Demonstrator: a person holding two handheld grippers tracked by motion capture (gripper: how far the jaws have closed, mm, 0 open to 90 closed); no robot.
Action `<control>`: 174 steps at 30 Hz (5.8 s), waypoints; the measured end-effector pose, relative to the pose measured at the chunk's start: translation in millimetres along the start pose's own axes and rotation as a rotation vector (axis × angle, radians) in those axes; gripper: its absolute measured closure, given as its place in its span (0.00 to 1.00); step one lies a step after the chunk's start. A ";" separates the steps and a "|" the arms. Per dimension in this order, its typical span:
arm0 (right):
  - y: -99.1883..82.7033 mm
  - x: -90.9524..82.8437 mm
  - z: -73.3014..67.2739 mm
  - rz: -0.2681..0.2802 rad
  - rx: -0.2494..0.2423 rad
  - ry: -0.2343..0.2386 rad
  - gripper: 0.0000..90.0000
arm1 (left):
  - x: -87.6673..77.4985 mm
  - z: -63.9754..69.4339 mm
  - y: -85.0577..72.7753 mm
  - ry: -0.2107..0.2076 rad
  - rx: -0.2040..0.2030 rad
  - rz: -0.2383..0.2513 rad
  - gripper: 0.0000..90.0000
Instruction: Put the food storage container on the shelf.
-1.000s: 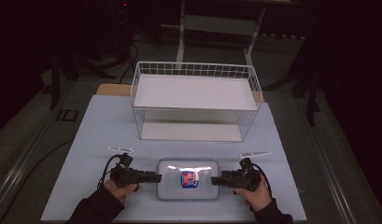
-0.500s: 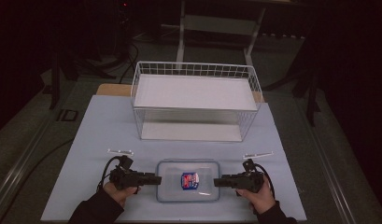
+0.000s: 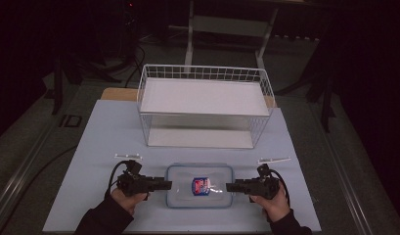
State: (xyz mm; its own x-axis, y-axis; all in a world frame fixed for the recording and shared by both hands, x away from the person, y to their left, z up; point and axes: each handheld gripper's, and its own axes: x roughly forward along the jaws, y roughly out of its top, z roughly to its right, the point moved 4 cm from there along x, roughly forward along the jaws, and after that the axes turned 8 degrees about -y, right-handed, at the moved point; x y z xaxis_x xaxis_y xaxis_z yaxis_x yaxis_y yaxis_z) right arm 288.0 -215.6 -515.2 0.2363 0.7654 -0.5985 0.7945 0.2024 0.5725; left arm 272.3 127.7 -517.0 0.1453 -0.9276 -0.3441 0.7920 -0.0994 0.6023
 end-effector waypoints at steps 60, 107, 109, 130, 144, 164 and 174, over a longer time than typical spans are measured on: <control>100.5 25.4 85.4 0.289 -0.072 -0.152 0.53 | 48.5 -78.5 108.5 0.149 0.206 0.181 0.61; 98.4 23.7 56.9 0.384 -0.184 -0.457 0.32 | 42.9 -53.3 101.7 0.241 0.309 0.242 0.12; 96.5 18.7 49.2 0.402 -0.184 -0.434 0.32 | 38.7 -49.0 98.2 0.221 0.306 0.244 0.08; 64.6 43.1 -0.8 0.310 -0.279 -0.296 0.59 | 34.4 -18.2 31.2 0.181 0.348 0.112 0.00; 61.9 74.4 2.2 0.193 -0.318 -0.341 1.00 | 27.9 -13.8 15.8 0.204 0.378 0.144 0.00; 94.2 103.9 21.9 0.201 -0.294 -0.411 1.00 | 30.4 -14.5 13.2 0.215 0.422 0.152 0.00; 112.8 113.5 30.3 0.225 -0.268 -0.427 1.00 | 29.5 -15.5 13.3 0.209 0.419 0.159 0.00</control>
State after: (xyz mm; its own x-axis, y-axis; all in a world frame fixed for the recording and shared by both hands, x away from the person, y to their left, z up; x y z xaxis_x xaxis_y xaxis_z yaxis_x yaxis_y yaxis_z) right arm 421.5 -124.4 -535.5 0.6342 0.5036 -0.5867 0.5408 0.2533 0.8021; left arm 296.3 104.6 -530.3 0.3945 -0.8552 -0.3360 0.4506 -0.1386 0.8819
